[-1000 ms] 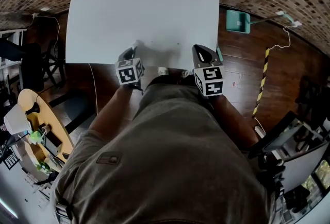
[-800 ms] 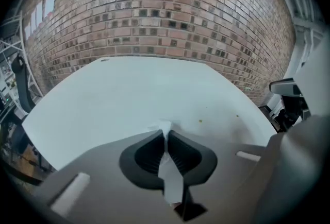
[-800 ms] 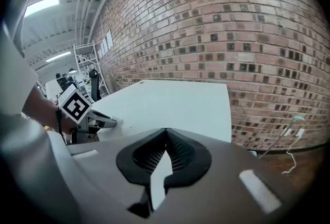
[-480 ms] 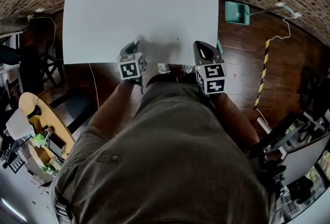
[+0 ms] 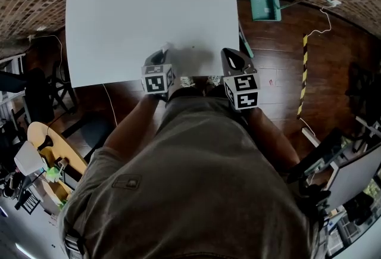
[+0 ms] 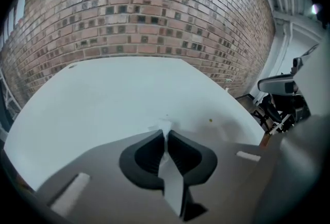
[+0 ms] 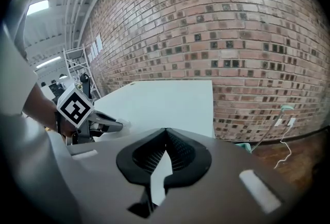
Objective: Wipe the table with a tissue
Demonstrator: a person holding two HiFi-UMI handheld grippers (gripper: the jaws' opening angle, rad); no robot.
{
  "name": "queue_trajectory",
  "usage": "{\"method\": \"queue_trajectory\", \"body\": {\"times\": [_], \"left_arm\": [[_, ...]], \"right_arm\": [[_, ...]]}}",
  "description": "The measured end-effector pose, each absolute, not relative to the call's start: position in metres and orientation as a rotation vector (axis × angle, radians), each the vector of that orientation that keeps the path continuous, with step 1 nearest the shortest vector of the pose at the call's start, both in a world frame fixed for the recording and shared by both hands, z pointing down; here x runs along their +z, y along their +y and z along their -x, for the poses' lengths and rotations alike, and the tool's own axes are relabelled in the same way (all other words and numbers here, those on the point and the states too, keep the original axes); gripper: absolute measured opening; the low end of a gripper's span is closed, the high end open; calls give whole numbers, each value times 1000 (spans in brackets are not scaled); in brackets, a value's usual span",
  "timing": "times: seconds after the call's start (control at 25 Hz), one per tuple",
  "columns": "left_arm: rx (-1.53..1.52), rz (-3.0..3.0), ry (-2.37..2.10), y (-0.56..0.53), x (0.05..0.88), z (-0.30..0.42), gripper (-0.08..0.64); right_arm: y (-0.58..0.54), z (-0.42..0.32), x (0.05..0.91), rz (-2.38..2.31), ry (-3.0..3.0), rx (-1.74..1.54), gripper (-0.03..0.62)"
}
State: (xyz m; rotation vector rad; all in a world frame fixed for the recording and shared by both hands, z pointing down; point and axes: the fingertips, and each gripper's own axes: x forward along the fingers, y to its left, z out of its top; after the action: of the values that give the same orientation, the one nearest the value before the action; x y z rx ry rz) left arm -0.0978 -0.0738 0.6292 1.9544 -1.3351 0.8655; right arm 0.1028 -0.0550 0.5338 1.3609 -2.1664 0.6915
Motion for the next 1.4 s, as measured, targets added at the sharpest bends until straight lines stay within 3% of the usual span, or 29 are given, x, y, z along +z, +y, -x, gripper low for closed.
{"method": "queue_trajectory", "body": {"times": [0.36,1.0,1.4], "left_arm": [[886,-2007,-1268,-69,627,67,23],[830,-1844,-1451,-67,628,157,23],[821,-1854,-1467,-83,624,161,23]], "right_arm": [[-58,-116,529,-1382,-2170,683,14],[-71,-71,530,-1271,-2217,642,14],[-78,-74,532,-1287,-2191,650,14]]}}
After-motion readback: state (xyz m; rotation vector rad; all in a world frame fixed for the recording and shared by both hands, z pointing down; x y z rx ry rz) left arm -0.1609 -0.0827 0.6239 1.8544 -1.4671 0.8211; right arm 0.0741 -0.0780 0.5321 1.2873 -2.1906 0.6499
